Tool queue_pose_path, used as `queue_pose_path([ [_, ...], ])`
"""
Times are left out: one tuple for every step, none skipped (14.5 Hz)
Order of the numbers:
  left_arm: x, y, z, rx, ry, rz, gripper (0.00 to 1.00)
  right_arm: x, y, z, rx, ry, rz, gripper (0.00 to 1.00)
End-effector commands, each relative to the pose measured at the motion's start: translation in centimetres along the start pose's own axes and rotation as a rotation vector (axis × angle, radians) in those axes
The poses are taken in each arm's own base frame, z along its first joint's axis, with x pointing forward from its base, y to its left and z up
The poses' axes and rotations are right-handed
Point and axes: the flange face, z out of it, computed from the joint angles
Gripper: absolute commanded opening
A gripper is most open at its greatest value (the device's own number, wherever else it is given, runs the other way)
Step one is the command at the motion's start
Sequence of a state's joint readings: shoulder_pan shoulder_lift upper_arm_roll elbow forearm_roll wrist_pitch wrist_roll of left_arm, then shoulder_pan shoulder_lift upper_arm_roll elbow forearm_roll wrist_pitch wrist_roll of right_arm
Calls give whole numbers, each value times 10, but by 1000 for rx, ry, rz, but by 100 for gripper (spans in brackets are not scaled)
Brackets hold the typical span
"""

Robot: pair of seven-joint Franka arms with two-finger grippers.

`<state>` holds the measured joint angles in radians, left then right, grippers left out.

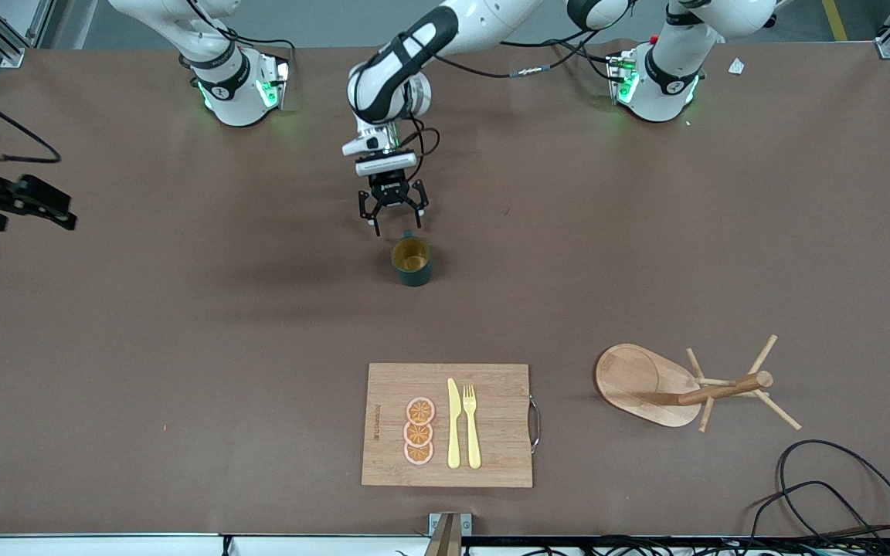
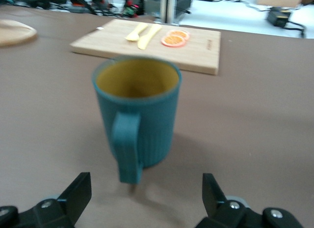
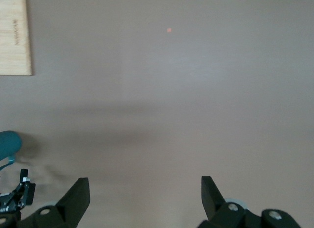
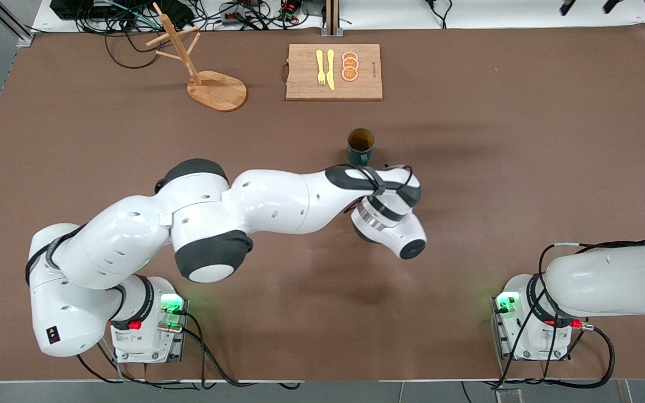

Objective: Transfer cup from left to right arm and place
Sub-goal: 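Raise the left gripper while the right gripper reaches the teal mug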

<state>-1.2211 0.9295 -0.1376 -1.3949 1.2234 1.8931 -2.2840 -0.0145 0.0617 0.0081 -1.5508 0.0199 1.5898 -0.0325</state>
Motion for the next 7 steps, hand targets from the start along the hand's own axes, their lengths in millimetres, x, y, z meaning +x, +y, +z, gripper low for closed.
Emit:
queue_pose_path([
  [76,0,-51,94,-102,62,99,19,-35,37,47,-7,5,100],
  [111,2,-68,99,-162,57,99,29,-50,56,47,-8,38,100],
  [143,1,-72,108,-205,41,100,34,-64,69,46,-10,63,100],
  [185,-2,-74,113,-249,13,100,41,-76,82,45,-12,86,100],
  [226,-9,-70,120,-281,-10,100,45,-86,93,43,-17,100,100],
  [259,-17,-62,132,-315,-16,100,50,-95,106,43,-25,100,100],
  [280,-24,-55,145,-326,-13,100,54,-105,118,41,-31,88,100],
])
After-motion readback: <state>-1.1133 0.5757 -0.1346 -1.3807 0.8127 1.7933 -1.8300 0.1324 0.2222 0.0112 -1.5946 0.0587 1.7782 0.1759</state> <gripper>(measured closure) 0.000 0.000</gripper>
